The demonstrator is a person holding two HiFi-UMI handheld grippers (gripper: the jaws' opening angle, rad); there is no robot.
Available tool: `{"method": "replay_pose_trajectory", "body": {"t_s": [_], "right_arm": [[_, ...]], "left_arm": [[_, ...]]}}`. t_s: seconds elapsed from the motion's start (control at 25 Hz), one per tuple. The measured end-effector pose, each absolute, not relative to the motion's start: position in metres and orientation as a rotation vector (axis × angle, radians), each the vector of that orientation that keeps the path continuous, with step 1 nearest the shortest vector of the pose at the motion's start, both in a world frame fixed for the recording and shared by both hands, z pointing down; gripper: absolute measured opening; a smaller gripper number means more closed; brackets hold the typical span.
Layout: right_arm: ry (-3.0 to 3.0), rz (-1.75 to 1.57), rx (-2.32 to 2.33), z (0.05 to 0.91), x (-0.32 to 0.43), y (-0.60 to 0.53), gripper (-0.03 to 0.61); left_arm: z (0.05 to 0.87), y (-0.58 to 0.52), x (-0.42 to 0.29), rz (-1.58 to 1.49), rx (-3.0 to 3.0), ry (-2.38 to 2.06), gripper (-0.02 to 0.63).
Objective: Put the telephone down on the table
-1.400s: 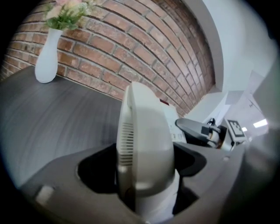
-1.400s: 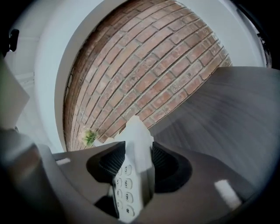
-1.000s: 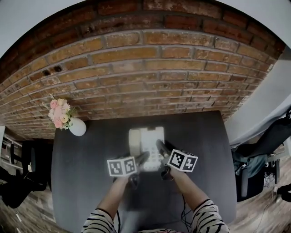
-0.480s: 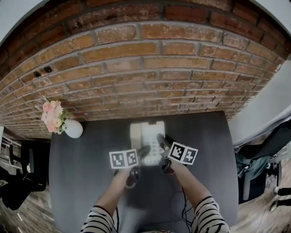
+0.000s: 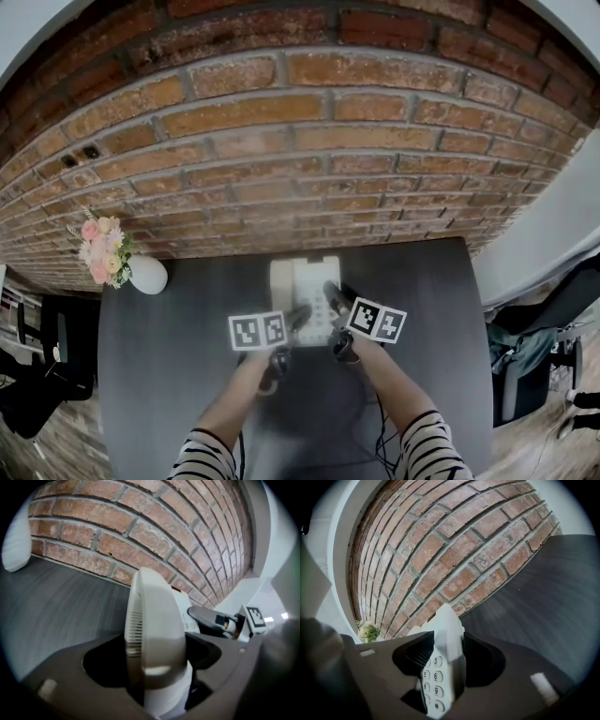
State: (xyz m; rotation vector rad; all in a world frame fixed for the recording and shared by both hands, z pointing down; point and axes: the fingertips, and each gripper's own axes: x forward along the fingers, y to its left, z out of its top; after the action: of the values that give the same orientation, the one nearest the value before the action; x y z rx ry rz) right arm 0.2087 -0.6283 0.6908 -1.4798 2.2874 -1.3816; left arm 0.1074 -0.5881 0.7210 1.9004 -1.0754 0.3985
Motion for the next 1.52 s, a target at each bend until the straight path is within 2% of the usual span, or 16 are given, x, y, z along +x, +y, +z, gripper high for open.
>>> {"method": "replay_pose_trajectory", "body": {"t_s": [0.44, 0.64, 0.76, 0.92, 1.04, 1.52], "right_arm": [[2.29, -1.411, -1.494, 0.704, 0.208, -0.633, 0.199], [2.338, -1.391, -1.506, 0.703, 0.203, -0.631, 0.243], [2.347, -1.361, -1.542, 0.701, 0.203, -0.63, 0.246], [2.338, -1.34, -1.562, 0.698, 0.208, -0.625, 0.265], [2.346, -1.292, -1.572, 0.691, 0.213, -0.617, 0.259], [2.36, -1.215, -1.578, 0.669, 0.215, -0.556, 0.204]], "left_arm": [[0.727, -0.592, 0.109, 0.474, 1.891, -1.11, 0.376], [0.726, -0.591, 0.109, 0.475, 1.905, -1.117, 0.377], [0.725, -0.59, 0.108, 0.478, 1.918, -1.133, 0.377], [0.721, -0.588, 0.109, 0.49, 1.963, -1.126, 0.419], [0.717, -0.584, 0.107, 0.475, 2.002, -1.138, 0.469], [0.668, -0.554, 0.078, 0.367, 2.148, -1.295, 0.46]]}}
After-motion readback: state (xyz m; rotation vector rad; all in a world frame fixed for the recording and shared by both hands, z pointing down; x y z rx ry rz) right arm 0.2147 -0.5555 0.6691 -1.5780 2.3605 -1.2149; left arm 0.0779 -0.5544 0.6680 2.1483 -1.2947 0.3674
